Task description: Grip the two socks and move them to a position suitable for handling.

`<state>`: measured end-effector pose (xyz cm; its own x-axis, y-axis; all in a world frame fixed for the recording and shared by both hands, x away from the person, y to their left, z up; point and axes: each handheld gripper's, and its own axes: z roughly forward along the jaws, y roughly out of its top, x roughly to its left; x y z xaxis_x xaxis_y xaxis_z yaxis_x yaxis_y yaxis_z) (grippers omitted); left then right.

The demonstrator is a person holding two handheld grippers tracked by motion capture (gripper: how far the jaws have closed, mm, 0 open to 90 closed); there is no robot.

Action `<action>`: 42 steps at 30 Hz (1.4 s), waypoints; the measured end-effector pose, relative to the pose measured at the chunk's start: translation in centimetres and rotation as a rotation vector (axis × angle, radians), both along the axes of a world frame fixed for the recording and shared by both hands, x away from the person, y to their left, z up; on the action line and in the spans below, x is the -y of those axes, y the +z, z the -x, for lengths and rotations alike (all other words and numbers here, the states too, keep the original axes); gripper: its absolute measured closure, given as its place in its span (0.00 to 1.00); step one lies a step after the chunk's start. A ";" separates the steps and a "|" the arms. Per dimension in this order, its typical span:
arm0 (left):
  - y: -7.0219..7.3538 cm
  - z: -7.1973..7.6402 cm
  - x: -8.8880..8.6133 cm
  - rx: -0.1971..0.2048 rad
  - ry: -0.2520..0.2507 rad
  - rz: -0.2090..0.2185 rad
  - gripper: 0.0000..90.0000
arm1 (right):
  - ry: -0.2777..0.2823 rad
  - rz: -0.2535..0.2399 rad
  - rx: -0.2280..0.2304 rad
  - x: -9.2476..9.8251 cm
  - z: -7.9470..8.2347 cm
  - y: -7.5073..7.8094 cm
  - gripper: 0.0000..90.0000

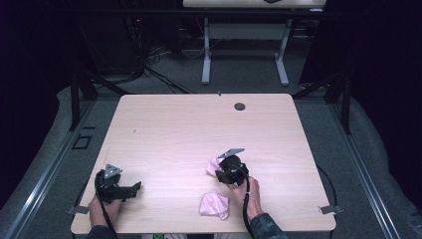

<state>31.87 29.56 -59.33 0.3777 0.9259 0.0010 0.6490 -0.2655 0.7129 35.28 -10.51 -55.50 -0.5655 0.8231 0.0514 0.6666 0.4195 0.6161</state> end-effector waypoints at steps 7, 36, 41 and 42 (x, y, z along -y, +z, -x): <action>0.0 0.1 0.1 -0.002 0.046 0.004 0.00 | -0.010 -0.076 0.014 2.5 2.0 2.4 0.41; 4.4 4.4 8.8 0.024 -0.033 0.046 0.02 | 0.020 -0.144 -0.025 6.7 8.5 1.4 0.27; 4.4 4.9 11.8 -0.002 -0.122 0.074 0.05 | 0.035 -0.133 -0.035 6.0 8.8 0.5 0.34; 4.3 5.2 13.2 -0.019 -0.163 0.089 0.06 | 0.034 -0.132 -0.035 5.9 8.9 0.4 0.36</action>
<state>26.70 16.31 -55.06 0.5219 0.8486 -0.0870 0.6162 -0.3046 0.7263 26.37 -16.38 -55.14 -0.5893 0.7881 0.1780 0.6751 0.3593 0.6443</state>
